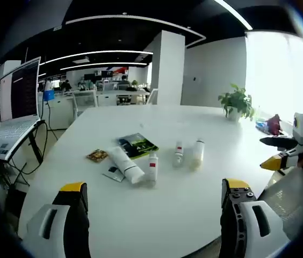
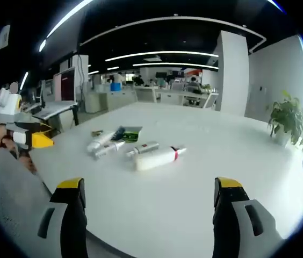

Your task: Arrange the skincare products in the storage area until every visible bottle or jar stands upright without overlapping.

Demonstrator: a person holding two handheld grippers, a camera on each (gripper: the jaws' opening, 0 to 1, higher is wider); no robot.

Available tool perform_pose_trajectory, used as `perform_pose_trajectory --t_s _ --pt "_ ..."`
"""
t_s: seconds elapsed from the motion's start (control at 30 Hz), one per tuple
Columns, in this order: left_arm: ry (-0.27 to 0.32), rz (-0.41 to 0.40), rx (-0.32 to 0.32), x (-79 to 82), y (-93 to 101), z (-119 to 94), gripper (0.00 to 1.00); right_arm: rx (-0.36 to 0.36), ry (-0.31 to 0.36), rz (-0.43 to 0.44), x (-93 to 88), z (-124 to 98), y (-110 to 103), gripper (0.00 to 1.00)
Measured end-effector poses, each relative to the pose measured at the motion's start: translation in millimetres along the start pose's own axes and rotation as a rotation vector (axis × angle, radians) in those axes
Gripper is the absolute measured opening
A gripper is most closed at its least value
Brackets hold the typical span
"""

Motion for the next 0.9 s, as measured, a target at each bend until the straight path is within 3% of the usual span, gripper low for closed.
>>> perform_pose_trajectory --t_s 0.9 --pt "-0.036 0.008 -0.013 -4.4 3.0 0.7 0.98 -0.004 -0.018 0.0 -2.8 0.3 0.5 1.0"
Point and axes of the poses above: the point that each gripper's makers call its tool centre point, and the gripper's own axes: z roughly forward along the fingers, y roughly to its right, x roughly out of its top, the point moved 4 cm from there along -z, roughly backward along the fingers, and after that the axes turned 10 degrees about y, right-handed, at the moved point
